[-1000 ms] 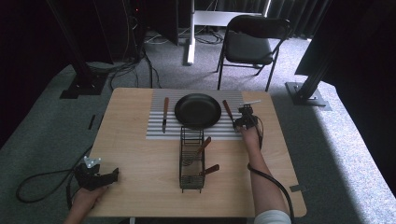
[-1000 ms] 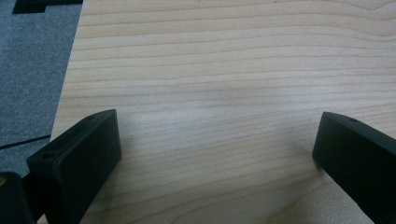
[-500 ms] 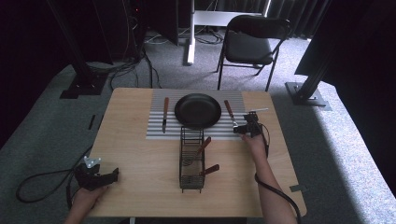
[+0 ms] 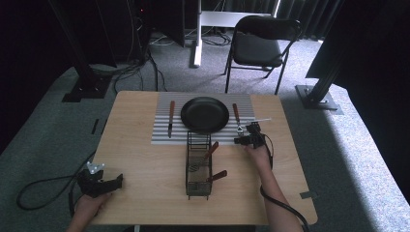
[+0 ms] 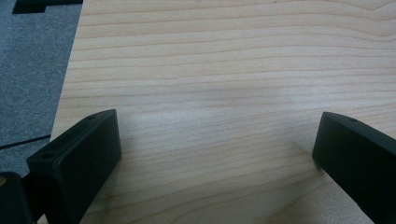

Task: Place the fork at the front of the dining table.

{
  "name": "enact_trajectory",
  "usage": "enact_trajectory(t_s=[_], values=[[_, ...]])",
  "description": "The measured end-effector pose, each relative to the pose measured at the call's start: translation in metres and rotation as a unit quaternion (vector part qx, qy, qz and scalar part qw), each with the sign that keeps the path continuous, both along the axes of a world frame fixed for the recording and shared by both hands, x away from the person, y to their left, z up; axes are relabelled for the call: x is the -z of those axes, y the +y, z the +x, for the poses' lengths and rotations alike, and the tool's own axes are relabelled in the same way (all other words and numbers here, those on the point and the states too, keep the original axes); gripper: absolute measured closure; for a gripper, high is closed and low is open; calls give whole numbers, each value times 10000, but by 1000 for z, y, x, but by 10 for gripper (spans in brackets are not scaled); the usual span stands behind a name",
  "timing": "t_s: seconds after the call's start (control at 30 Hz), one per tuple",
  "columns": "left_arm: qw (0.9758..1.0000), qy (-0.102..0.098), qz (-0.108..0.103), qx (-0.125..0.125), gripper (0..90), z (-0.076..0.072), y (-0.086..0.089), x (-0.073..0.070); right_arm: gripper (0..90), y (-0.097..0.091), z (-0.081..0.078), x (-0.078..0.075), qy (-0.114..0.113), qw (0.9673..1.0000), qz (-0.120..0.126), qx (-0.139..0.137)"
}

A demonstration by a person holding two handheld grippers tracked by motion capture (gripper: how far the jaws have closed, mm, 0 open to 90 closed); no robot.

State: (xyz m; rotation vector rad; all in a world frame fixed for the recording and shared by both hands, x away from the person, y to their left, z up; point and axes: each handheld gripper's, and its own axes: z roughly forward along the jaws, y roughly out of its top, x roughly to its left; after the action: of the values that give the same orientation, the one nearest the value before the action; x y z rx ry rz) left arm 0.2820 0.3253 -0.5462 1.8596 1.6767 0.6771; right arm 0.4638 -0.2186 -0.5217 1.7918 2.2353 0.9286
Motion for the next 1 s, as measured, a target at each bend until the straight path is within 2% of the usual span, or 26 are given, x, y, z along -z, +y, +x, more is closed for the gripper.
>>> enact_trajectory(t_s=[0.2,0.27,0.37,0.43,0.6,0.7,0.9,1.0], values=[[10000,-1,-1,-1,10,0,0,0,457,12,1,-1,-25,9998,-55,-193],[10000,0,-1,-1,10,0,0,0,439,13,0,-2,-41,9998,-101,-180],[10000,-1,-1,-1,10,0,0,0,370,11,-2,-3,-164,9998,-56,-94],[10000,-1,-1,-2,10,0,0,0,284,7,-4,-5,-223,9997,36,-81],[10000,-1,-1,-1,10,0,0,0,148,2,-11,-6,-439,9990,-106,12],[10000,0,0,-1,10,0,0,0,133,-1,-16,-5,-641,9979,-5,-3],[10000,0,0,-1,10,0,0,0,129,-2,-27,-6,-951,9952,-210,34],[10000,-1,-1,-2,10,0,0,0,127,-4,-33,-6,-1051,9943,-166,76]])
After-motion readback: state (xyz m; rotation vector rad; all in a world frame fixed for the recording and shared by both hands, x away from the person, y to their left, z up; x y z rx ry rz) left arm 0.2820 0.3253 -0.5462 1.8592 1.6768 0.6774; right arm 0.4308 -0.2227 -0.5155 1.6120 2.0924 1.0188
